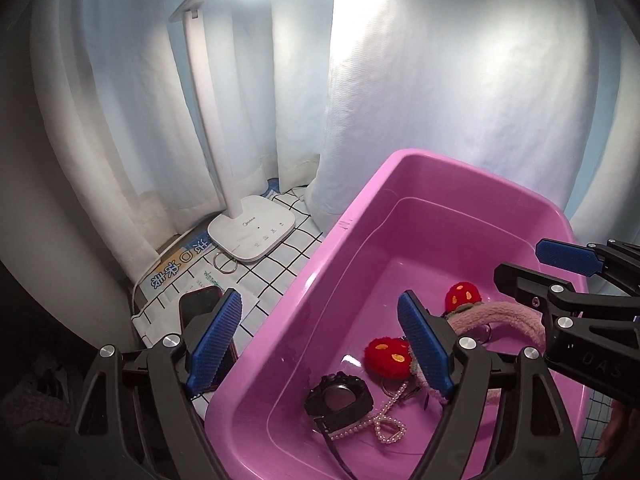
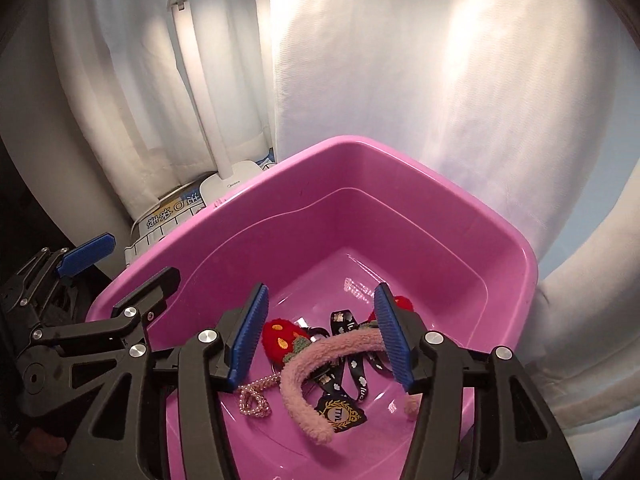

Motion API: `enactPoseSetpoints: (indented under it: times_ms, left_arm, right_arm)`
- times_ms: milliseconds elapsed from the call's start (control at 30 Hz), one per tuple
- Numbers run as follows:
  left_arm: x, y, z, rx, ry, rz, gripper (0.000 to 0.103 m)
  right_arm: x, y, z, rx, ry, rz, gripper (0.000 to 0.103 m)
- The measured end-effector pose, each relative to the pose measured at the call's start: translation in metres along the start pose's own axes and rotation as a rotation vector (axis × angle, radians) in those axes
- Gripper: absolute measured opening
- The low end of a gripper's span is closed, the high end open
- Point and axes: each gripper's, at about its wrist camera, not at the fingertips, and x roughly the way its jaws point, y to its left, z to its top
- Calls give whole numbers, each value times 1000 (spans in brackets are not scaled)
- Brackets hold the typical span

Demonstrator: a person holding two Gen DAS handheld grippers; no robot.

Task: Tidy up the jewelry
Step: 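Carry the watch and headband into the pink tub and open both tools, then move both open tools back over the table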

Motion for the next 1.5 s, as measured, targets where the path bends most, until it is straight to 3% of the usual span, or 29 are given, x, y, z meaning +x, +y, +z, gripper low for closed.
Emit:
enactPoseSetpoints:
  times_ms: [367, 633, 833, 1000, 1133, 1333, 1500]
  left_arm:
    - [-28, -17, -8, -21, -36, -27, 82]
    - [-76, -72, -21, 28, -91, -169, 86]
    - [-100, -136, -42, 107, -80, -310, 88]
    - [-101, -191, -65, 199, -36, -386, 88]
    - [-89, -226, -86, 262, 2, -397, 88]
    - [-54, -254, -112, 295, 82, -388, 88]
    - [-36, -258, -120, 292, 95, -371, 88]
  right_arm:
    - [-50, -17, -31, 21, -100, -112, 58]
    - [-114, -76, -108, 199, -186, -219, 65]
    - [-134, -123, -180, 335, -145, -315, 67]
    - [-118, -160, -243, 451, -48, -358, 67]
    - [-86, -174, -279, 485, 43, -371, 67]
    - [-30, -185, -299, 500, 115, -332, 67]
    - [3, -186, -295, 456, 155, -363, 67]
